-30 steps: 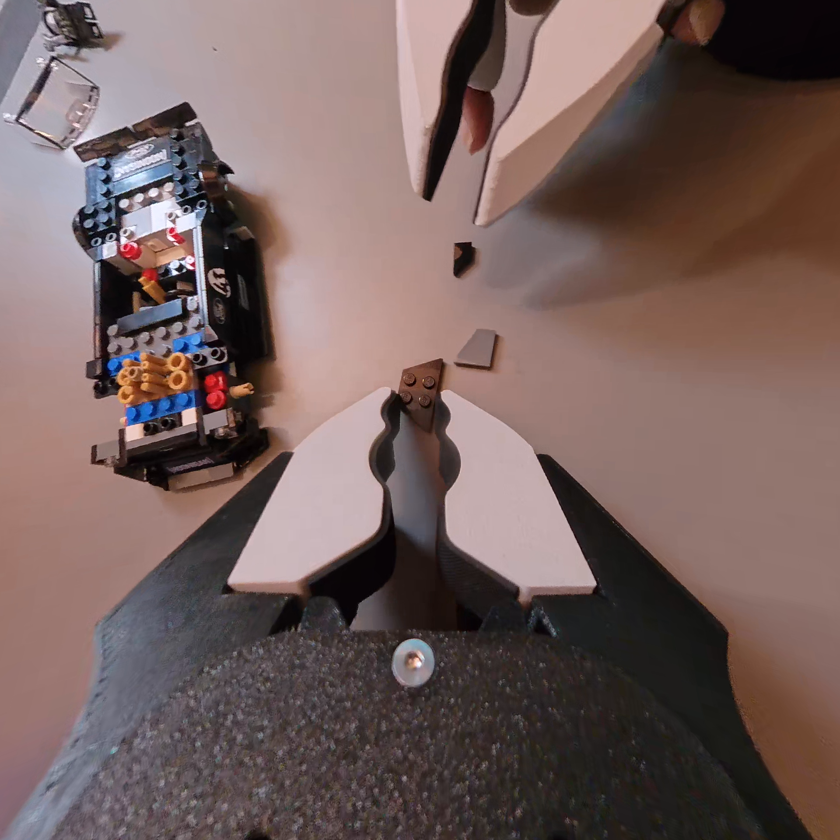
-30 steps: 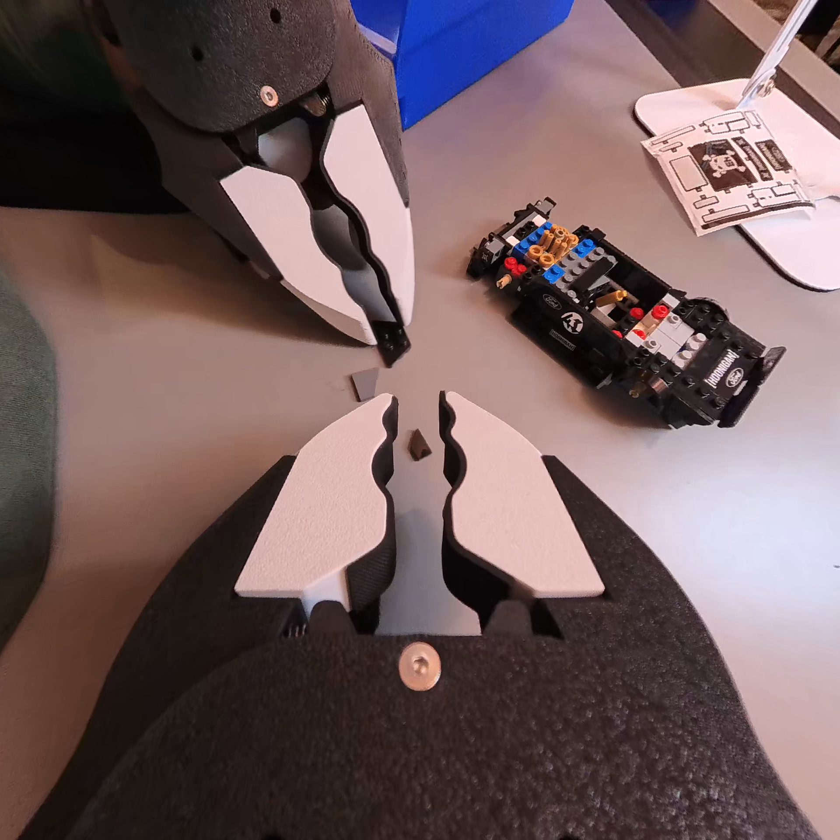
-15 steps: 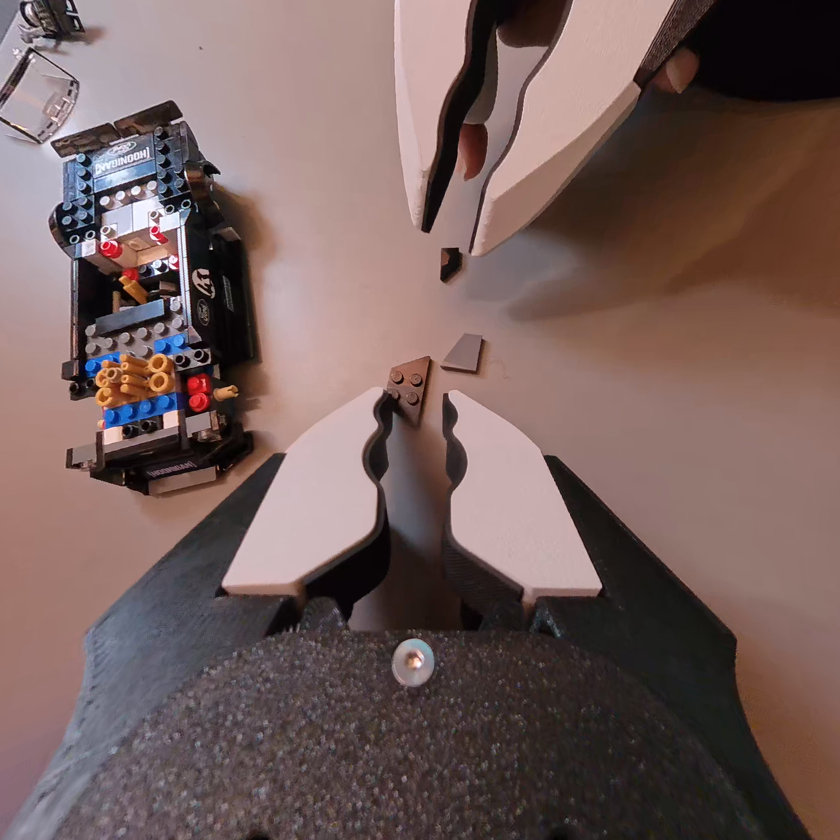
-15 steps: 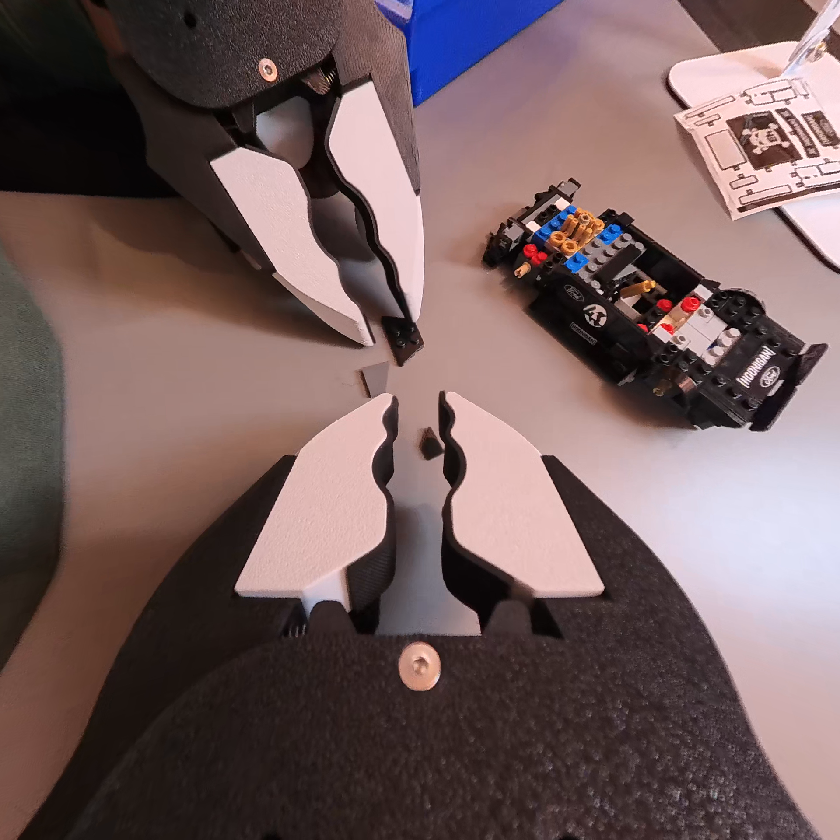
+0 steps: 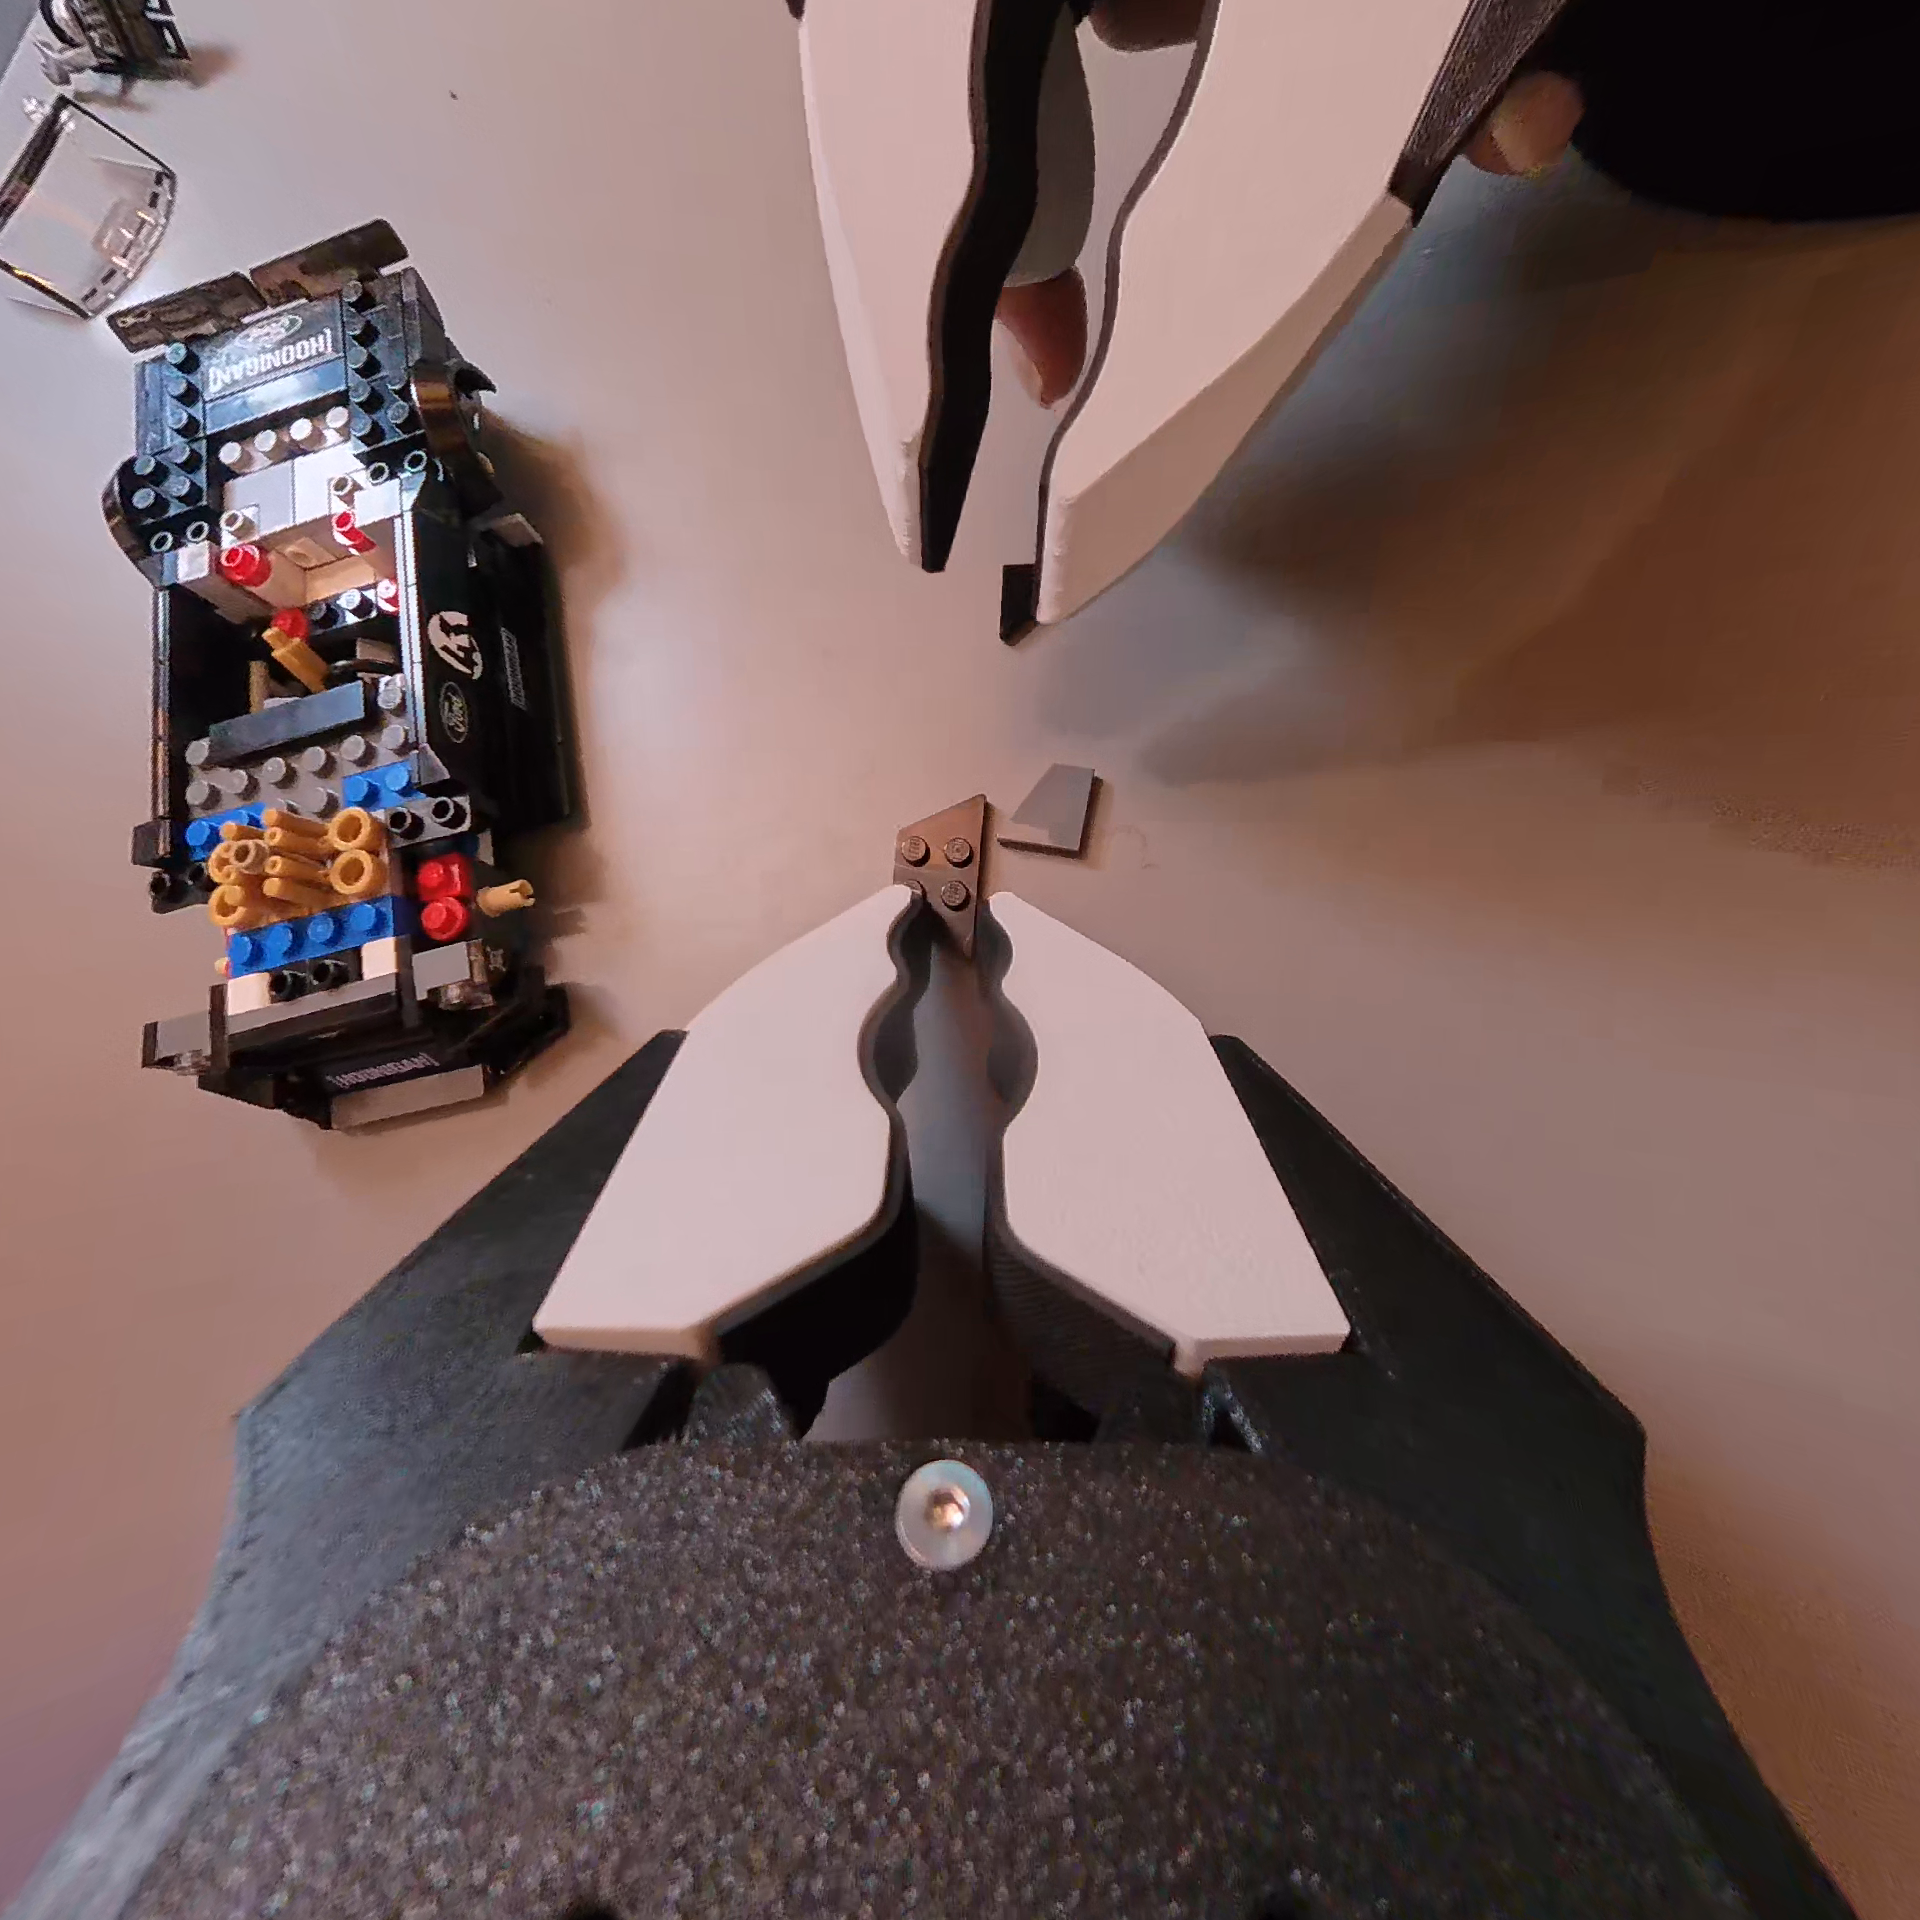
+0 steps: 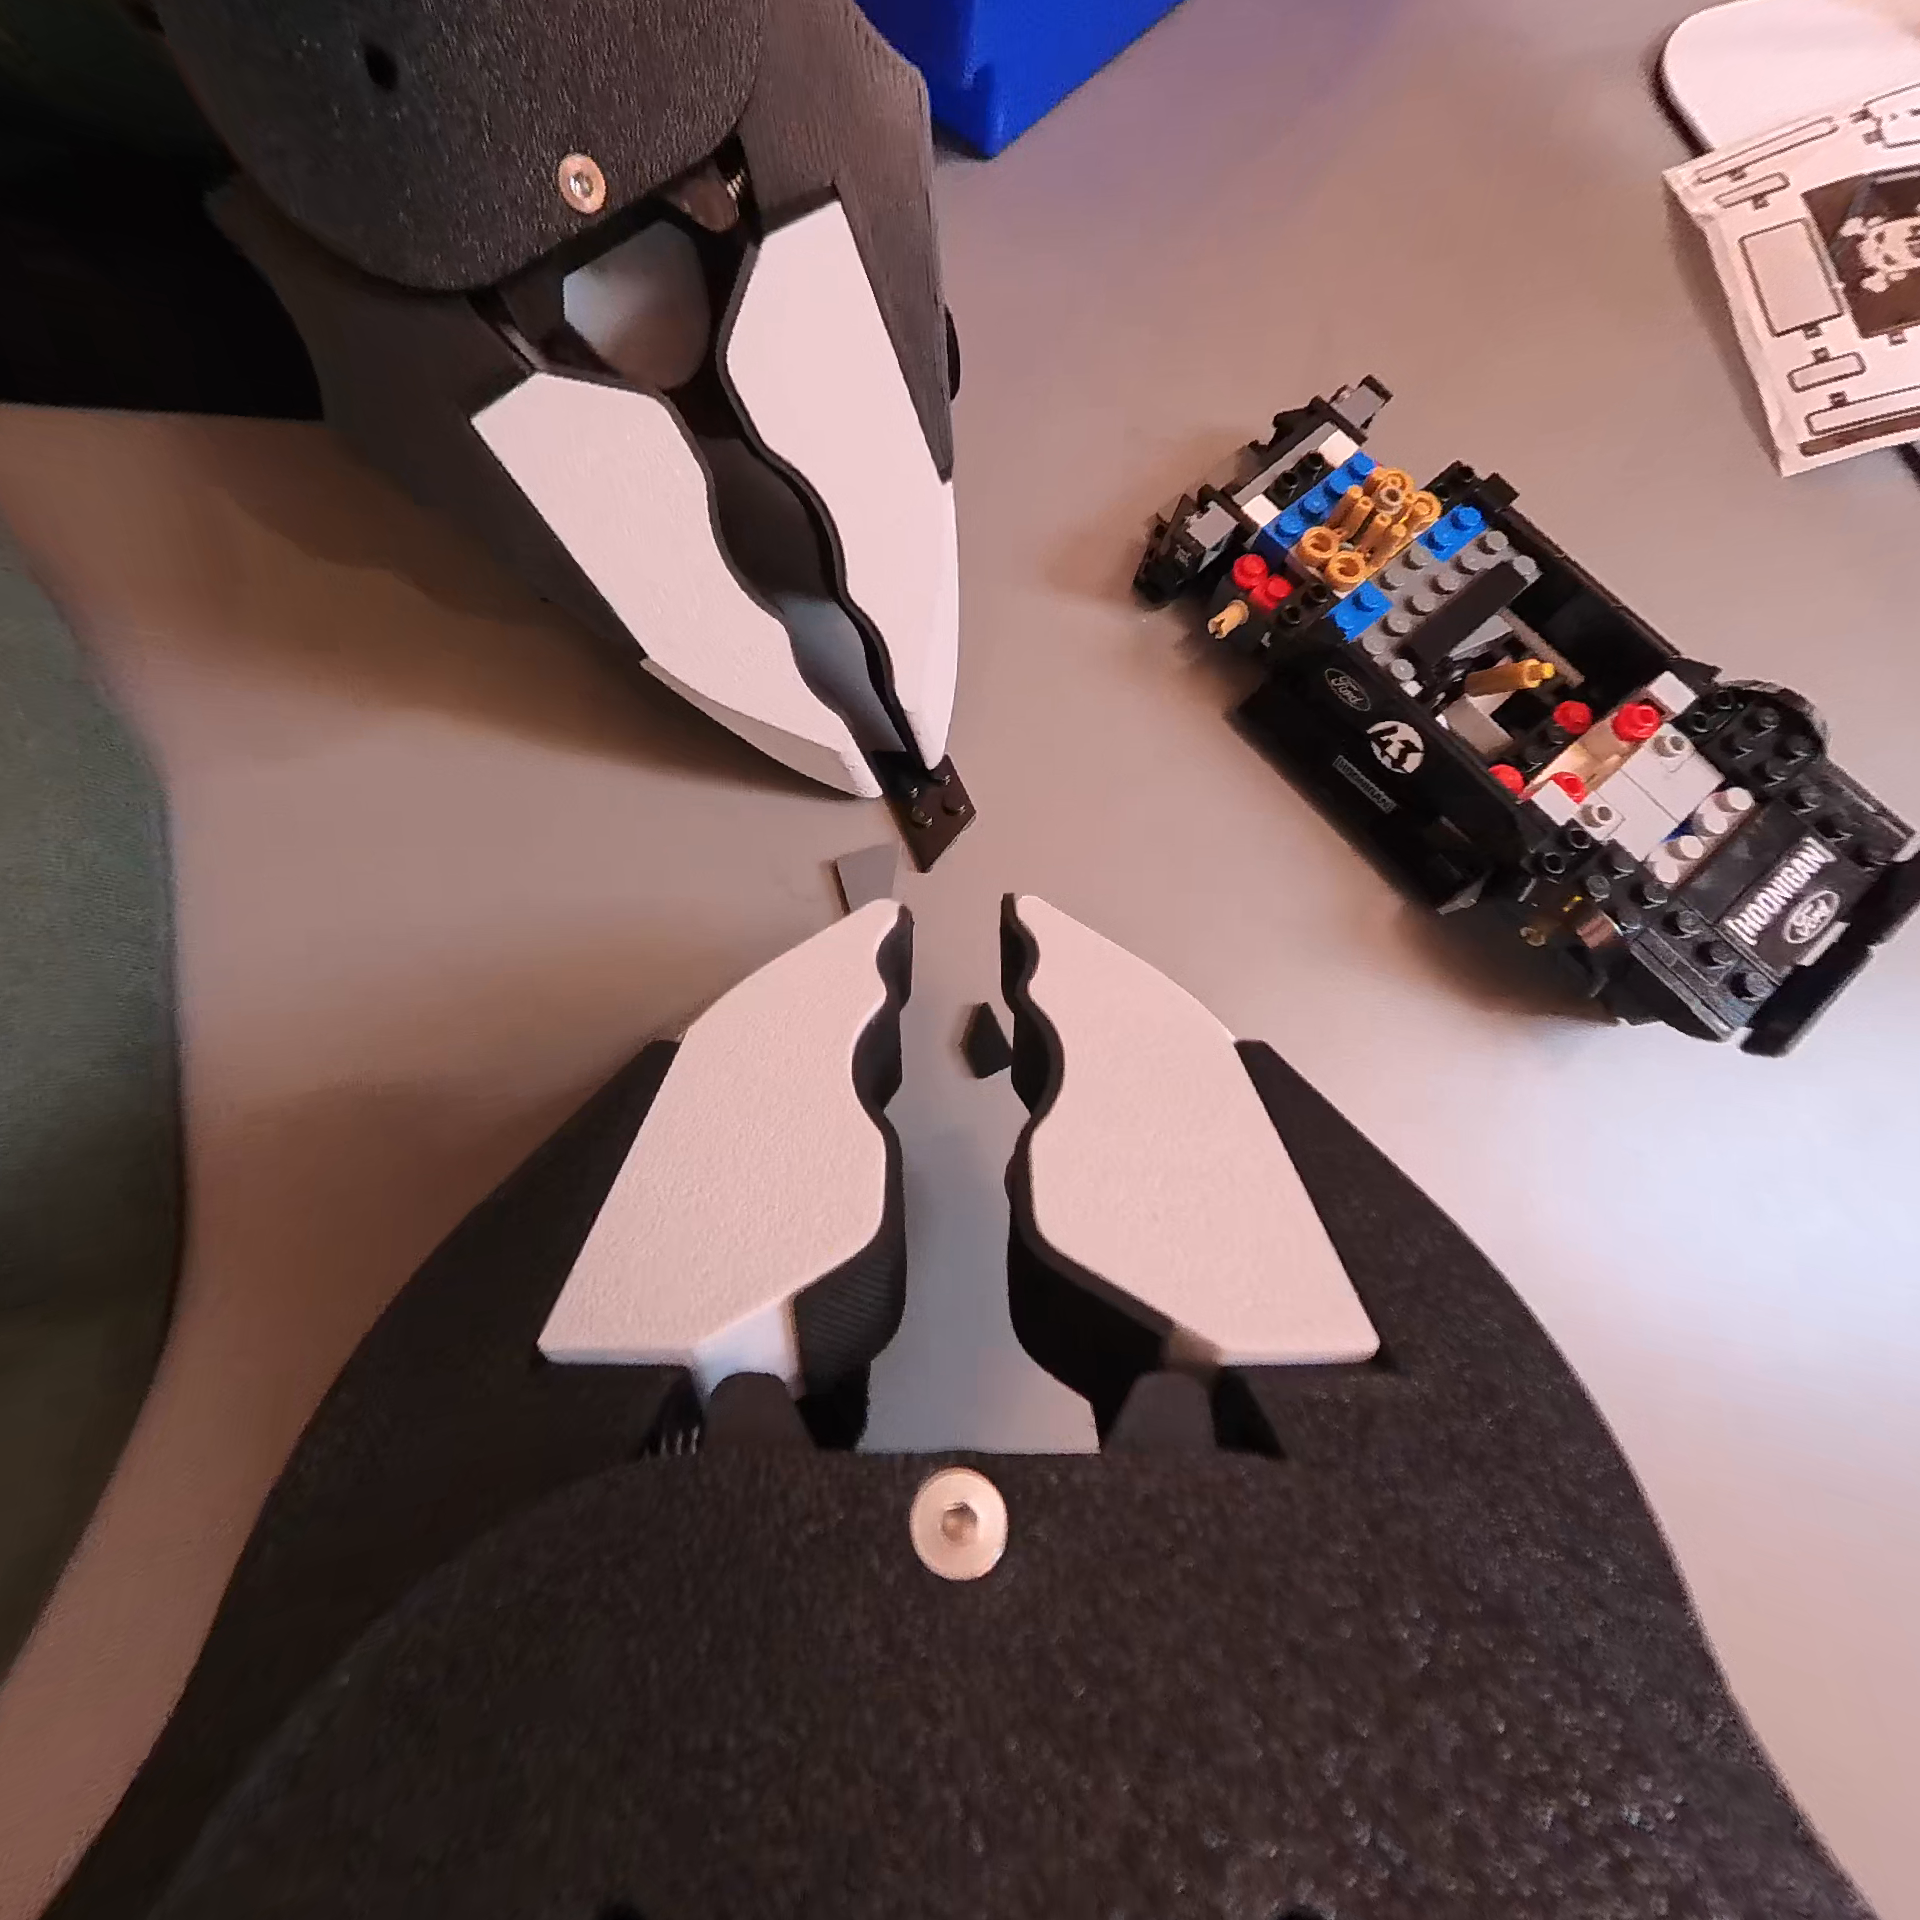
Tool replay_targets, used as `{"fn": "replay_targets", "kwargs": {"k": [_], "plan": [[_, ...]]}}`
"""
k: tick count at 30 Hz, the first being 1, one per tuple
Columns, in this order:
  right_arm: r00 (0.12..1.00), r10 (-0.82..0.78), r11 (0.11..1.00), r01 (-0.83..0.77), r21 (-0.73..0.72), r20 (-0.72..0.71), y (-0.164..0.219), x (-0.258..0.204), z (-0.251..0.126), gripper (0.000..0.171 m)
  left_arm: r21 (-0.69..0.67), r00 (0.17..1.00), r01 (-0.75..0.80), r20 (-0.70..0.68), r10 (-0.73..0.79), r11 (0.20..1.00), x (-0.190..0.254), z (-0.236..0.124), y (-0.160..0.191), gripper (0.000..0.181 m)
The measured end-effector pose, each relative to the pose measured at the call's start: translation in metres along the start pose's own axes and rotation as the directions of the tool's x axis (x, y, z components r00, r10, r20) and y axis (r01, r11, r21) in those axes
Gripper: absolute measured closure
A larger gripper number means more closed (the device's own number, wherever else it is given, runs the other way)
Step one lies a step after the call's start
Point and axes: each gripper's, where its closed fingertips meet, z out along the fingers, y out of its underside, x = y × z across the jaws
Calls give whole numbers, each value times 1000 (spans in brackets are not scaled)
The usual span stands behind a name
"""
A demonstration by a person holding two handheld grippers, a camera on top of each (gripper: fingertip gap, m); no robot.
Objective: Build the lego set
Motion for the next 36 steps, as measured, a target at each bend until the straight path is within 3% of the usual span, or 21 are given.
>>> {"fn": "replay_targets", "kwargs": {"k": [21, 36], "plan": [[998, -13, 996, 19, -93, 67, 8, -4, 5, 155, 18, 997, 41, -64, -39, 999, 5, -1, -1, 163], [999, 11, 998, -9, -56, 40, 8, 2, 1, 155, 4, 1000, -24, 8, 24, 1000, -3, -1, 1, 181]]}}
